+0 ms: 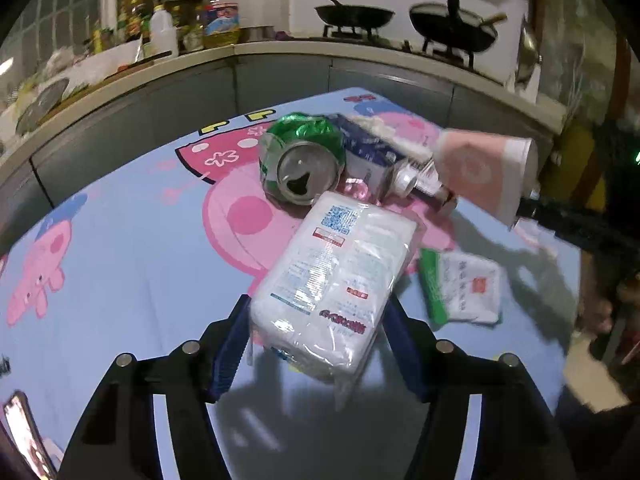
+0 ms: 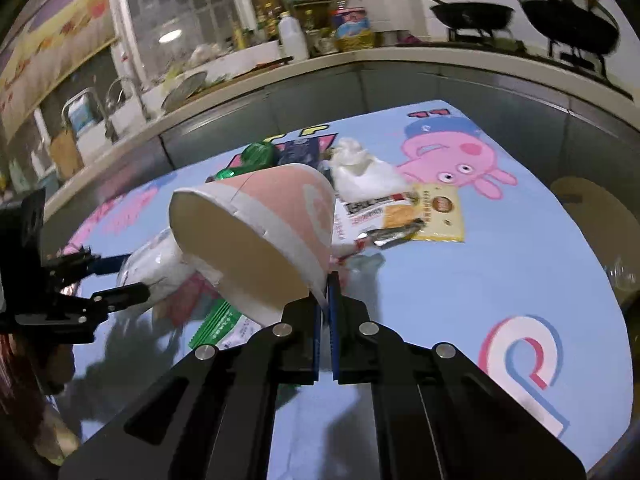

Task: Collect trash
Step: 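Grasp the white tissue pack with the left tool while the right tool grasps the pink paper cup, then carry the tissue pack and cup to the bin and open both tools, then grasp the green crushed can with the left tool while the right tool grasps the blue milk carton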

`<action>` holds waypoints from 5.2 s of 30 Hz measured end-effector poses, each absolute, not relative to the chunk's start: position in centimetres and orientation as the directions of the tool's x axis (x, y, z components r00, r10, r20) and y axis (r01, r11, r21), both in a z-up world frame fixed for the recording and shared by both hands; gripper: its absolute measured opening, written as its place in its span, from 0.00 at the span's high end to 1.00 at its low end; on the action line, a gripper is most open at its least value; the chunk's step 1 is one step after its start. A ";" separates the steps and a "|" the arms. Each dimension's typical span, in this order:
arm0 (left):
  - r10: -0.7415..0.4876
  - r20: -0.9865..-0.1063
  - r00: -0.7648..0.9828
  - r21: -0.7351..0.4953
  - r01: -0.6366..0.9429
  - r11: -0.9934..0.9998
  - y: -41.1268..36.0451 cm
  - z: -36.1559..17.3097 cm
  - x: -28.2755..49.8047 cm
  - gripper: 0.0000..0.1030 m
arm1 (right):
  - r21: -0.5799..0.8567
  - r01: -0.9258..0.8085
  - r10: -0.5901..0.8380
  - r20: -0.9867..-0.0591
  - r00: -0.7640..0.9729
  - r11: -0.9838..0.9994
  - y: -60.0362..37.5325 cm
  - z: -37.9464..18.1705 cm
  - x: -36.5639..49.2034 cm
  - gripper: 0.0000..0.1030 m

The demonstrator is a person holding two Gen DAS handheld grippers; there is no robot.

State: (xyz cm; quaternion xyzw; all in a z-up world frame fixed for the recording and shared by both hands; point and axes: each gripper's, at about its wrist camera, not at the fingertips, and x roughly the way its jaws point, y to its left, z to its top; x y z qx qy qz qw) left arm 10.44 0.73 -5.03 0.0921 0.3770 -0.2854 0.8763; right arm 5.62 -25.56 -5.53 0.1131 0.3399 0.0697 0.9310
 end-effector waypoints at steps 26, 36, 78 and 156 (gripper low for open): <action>-0.560 -0.745 0.364 -0.135 0.739 0.660 -15.6 -3.4 9.2 0.36 | 0.396 0.147 0.157 -0.638 0.754 0.906 -36.4 -9.5 1.4 0.96; -0.593 -0.753 0.284 -0.152 0.802 0.578 -26.6 -1.8 12.6 0.36 | 0.414 0.288 0.017 -0.595 0.804 0.864 -45.5 -8.1 1.2 0.96; -0.618 -0.665 0.420 -0.267 0.639 0.721 -19.3 1.5 15.4 0.15 | 0.423 0.230 0.054 -0.561 0.826 0.876 -44.9 -4.3 5.7 0.56; -0.679 -0.557 0.479 -0.769 0.012 0.639 11.7 -8.1 17.6 0.86 | 0.214 -0.135 0.236 -0.574 0.784 0.967 -20.7 -2.8 5.3 0.53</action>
